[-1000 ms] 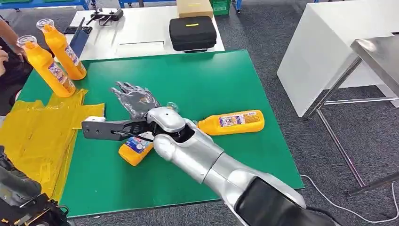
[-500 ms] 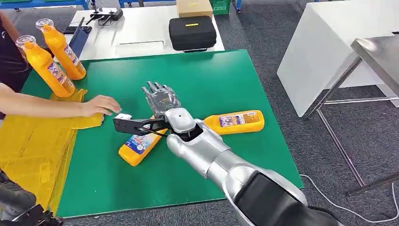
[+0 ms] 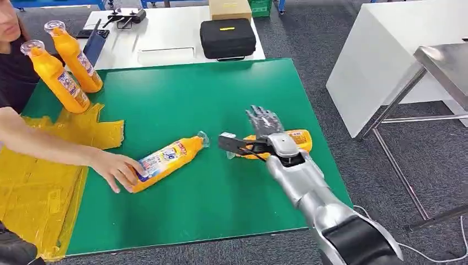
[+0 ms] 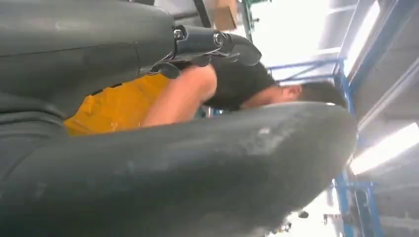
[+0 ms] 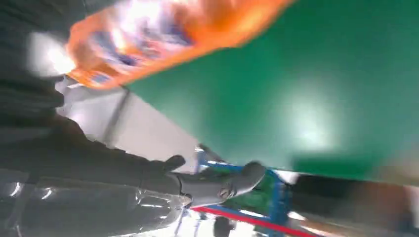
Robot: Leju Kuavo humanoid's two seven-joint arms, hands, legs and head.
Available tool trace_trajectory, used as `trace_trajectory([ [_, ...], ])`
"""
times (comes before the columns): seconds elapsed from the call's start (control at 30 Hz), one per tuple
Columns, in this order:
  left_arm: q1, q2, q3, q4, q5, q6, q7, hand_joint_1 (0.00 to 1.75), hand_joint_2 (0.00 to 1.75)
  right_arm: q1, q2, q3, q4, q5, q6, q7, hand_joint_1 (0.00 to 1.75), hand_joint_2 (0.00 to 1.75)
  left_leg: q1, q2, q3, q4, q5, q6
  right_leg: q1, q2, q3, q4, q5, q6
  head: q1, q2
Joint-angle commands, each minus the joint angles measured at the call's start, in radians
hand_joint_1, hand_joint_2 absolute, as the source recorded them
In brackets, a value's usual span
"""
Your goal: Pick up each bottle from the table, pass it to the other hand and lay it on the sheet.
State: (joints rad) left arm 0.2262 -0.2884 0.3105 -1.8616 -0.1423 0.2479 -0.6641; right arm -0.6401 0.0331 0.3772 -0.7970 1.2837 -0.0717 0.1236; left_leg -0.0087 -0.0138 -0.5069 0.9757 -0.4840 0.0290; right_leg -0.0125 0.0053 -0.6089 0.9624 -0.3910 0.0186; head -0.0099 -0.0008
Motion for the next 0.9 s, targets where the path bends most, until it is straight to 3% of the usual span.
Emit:
trace_trajectory([
  [0.03, -0.076, 0.064, -0.011, 0.177, 0.016, -0.012, -0.008, 0.00, 0.00, 0.227, -0.185, -0.214, -0.172, 0.000, -0.003, -0.062, 0.00, 1.75, 0.002, -0.011, 0.005, -0.003, 0.001, -0.002, 0.002, -0.012, 0.008, -0.003, -0.003, -0.001, 0.000, 0.000],
  [0.3, -0.024, 0.050, 0.021, 0.108, 0.035, 0.002, -0.013, 0.00, 0.00, 0.160, -0.226, -0.185, -0.085, -0.024, 0.021, -0.116, 0.00, 1.75, 0.001, 0.006, 0.001, 0.000, -0.002, -0.001, 0.001, 0.003, 0.002, -0.001, -0.001, -0.001, 0.000, 0.000],
  [0.53, 0.005, 0.040, 0.040, 0.080, 0.032, -0.014, -0.024, 0.00, 0.00, 0.142, -0.245, -0.136, -0.059, -0.034, -0.010, -0.115, 0.00, 1.75, 0.001, 0.006, 0.001, -0.001, -0.002, -0.001, 0.001, 0.003, 0.002, -0.001, -0.001, 0.000, 0.000, 0.000],
  [0.9, -0.012, 0.040, 0.009, 0.113, 0.012, -0.012, -0.028, 0.00, 0.00, 0.230, -0.288, -0.125, -0.168, -0.029, -0.044, -0.071, 0.00, 1.75, 0.001, 0.004, 0.001, -0.001, -0.001, 0.000, 0.001, 0.001, 0.002, -0.001, -0.001, 0.000, 0.000, 0.000],
])
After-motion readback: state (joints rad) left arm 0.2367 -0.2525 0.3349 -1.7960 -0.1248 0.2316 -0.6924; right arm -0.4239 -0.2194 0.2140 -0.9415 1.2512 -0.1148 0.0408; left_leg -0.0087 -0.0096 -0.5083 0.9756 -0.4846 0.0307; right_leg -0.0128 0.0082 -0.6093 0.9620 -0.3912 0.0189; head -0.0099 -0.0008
